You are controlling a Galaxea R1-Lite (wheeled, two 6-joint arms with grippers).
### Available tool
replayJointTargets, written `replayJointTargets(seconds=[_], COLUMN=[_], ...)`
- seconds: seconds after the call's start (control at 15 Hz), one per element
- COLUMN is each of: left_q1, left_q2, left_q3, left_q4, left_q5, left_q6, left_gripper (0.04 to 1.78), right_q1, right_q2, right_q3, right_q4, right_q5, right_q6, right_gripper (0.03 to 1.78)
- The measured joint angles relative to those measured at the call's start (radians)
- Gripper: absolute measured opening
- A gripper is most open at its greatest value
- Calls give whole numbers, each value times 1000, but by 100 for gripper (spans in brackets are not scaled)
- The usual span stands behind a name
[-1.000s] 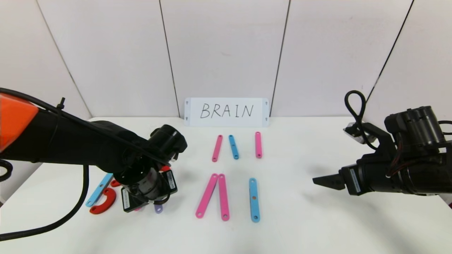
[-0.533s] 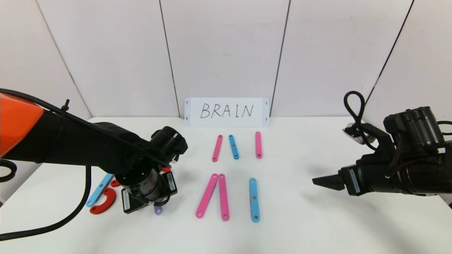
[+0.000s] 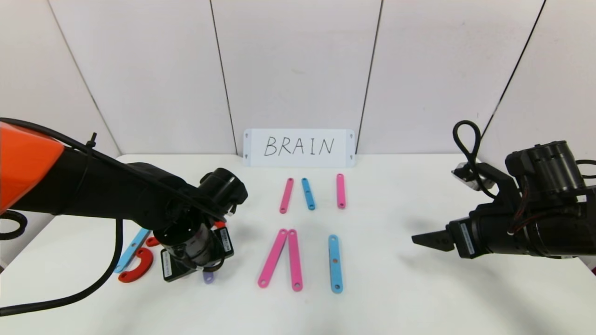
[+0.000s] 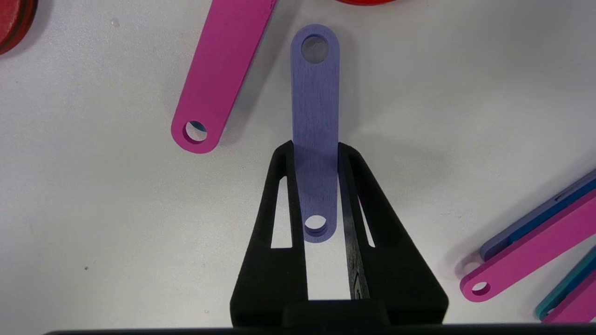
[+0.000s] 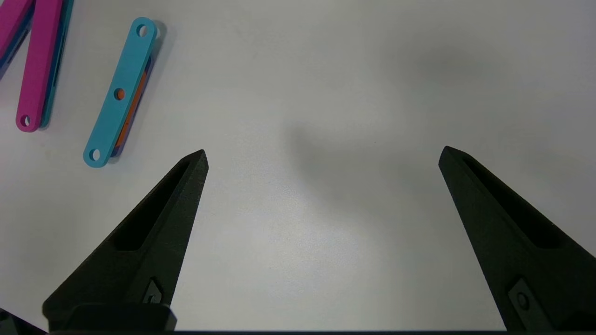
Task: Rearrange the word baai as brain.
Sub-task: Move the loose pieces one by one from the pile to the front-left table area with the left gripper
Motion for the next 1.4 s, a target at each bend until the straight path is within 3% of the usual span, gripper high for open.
replayJointTargets(seconds=[1.4], left_q1=[18], left_q2=[15], left_q3=[3], left_q4=[-31], left_q5=[-3], left_q6=[11], left_gripper=[28], right_q1=[9], right_q2=[2], right_q3=[6], right_q4=[0], right_q5=[0], right_q6=[0], right_gripper=[174])
